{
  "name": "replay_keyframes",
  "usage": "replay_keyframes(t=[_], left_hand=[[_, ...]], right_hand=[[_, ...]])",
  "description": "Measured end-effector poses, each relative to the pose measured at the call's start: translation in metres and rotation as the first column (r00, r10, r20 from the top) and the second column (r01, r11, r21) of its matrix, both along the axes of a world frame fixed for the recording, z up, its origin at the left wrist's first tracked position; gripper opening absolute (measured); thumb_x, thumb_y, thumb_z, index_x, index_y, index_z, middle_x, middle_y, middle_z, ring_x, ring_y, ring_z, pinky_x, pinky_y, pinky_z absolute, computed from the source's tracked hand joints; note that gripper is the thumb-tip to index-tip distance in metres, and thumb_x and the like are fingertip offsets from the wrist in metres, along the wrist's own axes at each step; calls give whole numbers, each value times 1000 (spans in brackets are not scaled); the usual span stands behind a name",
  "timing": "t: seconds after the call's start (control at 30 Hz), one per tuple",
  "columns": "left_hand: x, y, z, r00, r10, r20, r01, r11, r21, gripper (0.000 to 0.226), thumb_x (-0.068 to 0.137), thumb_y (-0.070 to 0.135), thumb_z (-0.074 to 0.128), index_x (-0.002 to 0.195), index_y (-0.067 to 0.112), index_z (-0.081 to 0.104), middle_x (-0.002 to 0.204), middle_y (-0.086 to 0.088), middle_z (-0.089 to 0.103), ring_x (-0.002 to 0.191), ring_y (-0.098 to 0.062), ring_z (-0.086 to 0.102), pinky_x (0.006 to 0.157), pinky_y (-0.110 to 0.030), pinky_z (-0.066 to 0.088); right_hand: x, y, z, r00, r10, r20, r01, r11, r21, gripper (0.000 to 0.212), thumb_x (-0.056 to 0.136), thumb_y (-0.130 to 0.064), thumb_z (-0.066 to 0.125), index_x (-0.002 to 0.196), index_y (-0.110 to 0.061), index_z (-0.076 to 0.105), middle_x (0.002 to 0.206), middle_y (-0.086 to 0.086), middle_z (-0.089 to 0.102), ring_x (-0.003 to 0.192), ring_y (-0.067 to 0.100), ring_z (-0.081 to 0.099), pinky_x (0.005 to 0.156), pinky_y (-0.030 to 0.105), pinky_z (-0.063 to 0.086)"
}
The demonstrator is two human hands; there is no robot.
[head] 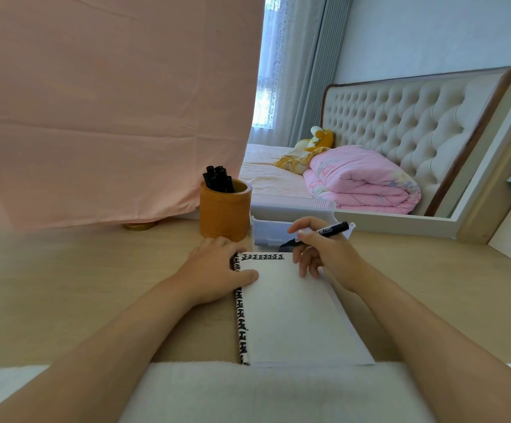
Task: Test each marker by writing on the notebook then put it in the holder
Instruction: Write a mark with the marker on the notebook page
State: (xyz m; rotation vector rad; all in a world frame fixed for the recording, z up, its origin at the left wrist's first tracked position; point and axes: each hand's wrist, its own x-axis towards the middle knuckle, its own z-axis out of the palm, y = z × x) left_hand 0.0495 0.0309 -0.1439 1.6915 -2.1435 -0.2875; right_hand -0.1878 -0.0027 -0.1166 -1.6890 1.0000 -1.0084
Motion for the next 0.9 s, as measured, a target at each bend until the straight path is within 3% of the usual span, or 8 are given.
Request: replay_keyframes(t=[0.13,0.2,0.37,0.73,0.9], left_hand=[[1,0,-1,1000,9,1,-9,1000,0,61,85,65,55,140,40,43,141,8,42,130,-13,33,106,-37,31],[1,0,-2,1000,9,-2,-9,1000,-3,61,85,66,55,139,41,43,141,9,42,130,-13,33,104,-36,31],[2,0,-3,1000,13,-16,-13,1000,-2,61,85,66,55,139,42,43,140,10,43,129,-12,33,104,-36,32],[1,1,-2,1000,12,-19,-12,1000,-3,61,85,66,55,139,41,43,141,10,43,129,-12,34,104,-36,32],[1,1,-2,1000,12,-19,-12,1000,-1,61,85,66,56,139,41,44,141,10,43,129,-12,34,105,-36,32]], right_hand=[[-2,-4,-11,988,-129,-87,123,990,-67,10,89,3,59,90,-4,64,72,15,69,54,27,60,47,26,41],[0,-5,-13,980,-168,-106,160,984,-80,4,86,1,65,85,-3,64,68,14,68,49,24,56,49,28,45],[2,-9,-23,939,-302,-166,277,948,-157,20,81,-14,72,66,-14,59,59,2,64,50,12,51,53,29,43],[2,-12,-28,936,-295,-193,254,943,-213,23,81,-12,73,68,-3,56,62,0,59,57,9,49,56,26,41],[1,-14,-29,925,-288,-247,223,940,-259,23,81,-14,74,66,-8,57,61,-6,58,58,7,50,56,26,42]])
